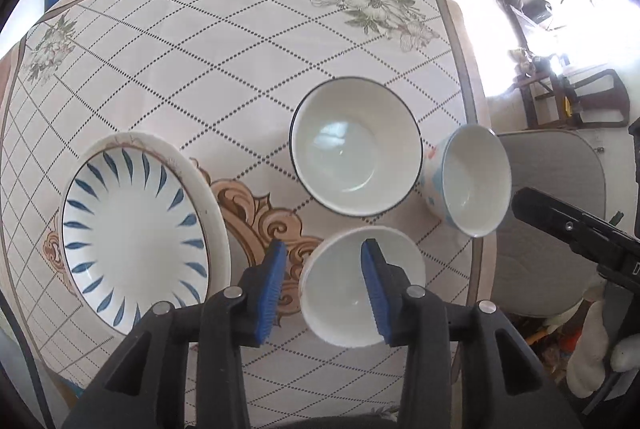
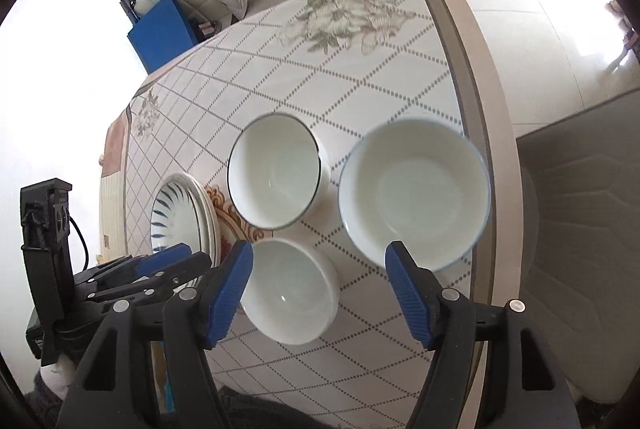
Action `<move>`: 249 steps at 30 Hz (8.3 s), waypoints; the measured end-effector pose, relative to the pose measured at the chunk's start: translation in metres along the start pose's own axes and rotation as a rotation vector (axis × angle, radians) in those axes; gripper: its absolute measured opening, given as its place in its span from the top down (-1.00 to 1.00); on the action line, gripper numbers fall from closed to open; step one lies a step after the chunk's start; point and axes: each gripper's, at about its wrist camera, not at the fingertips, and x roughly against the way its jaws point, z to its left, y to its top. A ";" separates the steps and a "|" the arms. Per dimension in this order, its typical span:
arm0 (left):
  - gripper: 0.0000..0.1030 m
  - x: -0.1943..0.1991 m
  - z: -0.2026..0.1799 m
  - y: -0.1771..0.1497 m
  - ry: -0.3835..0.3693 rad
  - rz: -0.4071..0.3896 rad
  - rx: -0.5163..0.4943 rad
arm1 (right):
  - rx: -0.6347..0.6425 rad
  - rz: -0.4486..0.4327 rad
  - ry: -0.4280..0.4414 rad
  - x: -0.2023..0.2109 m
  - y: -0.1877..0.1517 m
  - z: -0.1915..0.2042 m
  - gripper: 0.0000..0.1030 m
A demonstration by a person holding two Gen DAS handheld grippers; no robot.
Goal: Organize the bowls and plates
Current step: 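Close both grippers on the rim of the dark-rimmed white bowl, then lift the dark-rimmed bowl with both grippers over the plain white bowl, then lower the dark-rimmed bowl into the plain white bowl and open both grippers, then close both grippers on the rim of the blue-dotted bowl, then carry the blue-dotted bowl with both grippers and lower it onto the bowl stack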
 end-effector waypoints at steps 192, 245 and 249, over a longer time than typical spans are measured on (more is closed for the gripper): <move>0.79 -0.091 -0.162 0.069 0.145 0.196 -0.283 | -0.331 0.125 -0.031 -0.068 0.012 -0.136 0.80; 0.79 -0.036 -0.038 -0.039 0.129 0.196 -0.127 | -0.068 0.238 -0.119 -0.068 -0.059 0.010 0.81; 0.77 -0.034 -0.035 -0.037 0.118 0.199 -0.111 | -0.070 0.252 -0.110 -0.068 -0.057 0.008 0.78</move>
